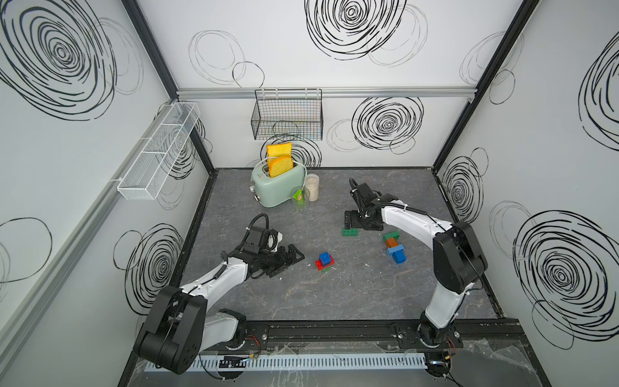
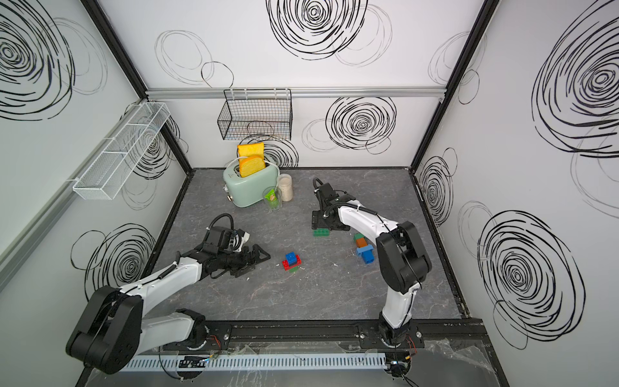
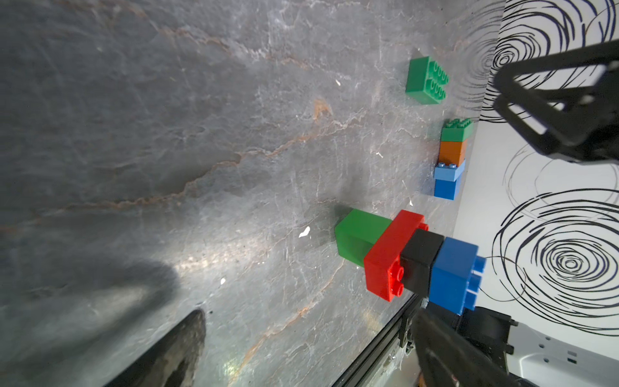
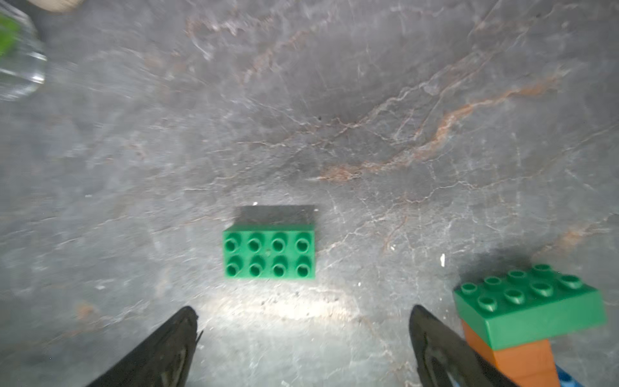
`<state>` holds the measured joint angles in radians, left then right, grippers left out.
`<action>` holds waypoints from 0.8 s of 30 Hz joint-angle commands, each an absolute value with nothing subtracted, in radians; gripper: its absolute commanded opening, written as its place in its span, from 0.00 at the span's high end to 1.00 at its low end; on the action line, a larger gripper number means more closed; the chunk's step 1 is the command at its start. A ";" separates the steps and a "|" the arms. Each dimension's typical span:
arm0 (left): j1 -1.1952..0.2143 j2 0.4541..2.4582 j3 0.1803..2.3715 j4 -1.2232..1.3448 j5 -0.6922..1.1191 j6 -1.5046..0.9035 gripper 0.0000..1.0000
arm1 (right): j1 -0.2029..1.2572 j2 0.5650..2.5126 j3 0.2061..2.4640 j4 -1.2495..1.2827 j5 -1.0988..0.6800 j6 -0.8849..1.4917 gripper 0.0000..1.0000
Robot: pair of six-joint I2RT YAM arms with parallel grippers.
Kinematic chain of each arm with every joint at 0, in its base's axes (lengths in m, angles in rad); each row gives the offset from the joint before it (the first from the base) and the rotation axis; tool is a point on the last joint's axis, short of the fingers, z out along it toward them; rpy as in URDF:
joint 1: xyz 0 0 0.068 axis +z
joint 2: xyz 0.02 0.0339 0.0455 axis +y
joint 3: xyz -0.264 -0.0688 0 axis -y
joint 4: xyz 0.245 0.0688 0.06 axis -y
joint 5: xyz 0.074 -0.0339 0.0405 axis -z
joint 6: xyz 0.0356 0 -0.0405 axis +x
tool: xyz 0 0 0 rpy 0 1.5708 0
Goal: Assemble the letter f with lego
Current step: Pick up the lego brick from the center of the board.
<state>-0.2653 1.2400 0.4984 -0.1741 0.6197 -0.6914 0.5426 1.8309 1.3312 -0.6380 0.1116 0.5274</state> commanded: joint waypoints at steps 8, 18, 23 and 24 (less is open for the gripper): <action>-0.254 1.249 0.514 -0.177 0.601 -0.689 0.02 | 0.556 1.939 1.326 -0.546 0.040 0.486 0.01; -0.246 1.256 0.516 -0.176 0.606 -0.694 0.02 | 0.562 1.978 1.336 -0.534 0.064 0.477 0.11; -0.246 1.257 0.515 -0.166 0.615 -0.699 0.02 | 0.575 1.993 1.348 -0.547 0.091 0.473 0.19; -0.246 1.256 0.514 -0.165 0.617 -0.699 0.02 | 0.574 1.992 1.347 -0.543 0.096 0.472 0.22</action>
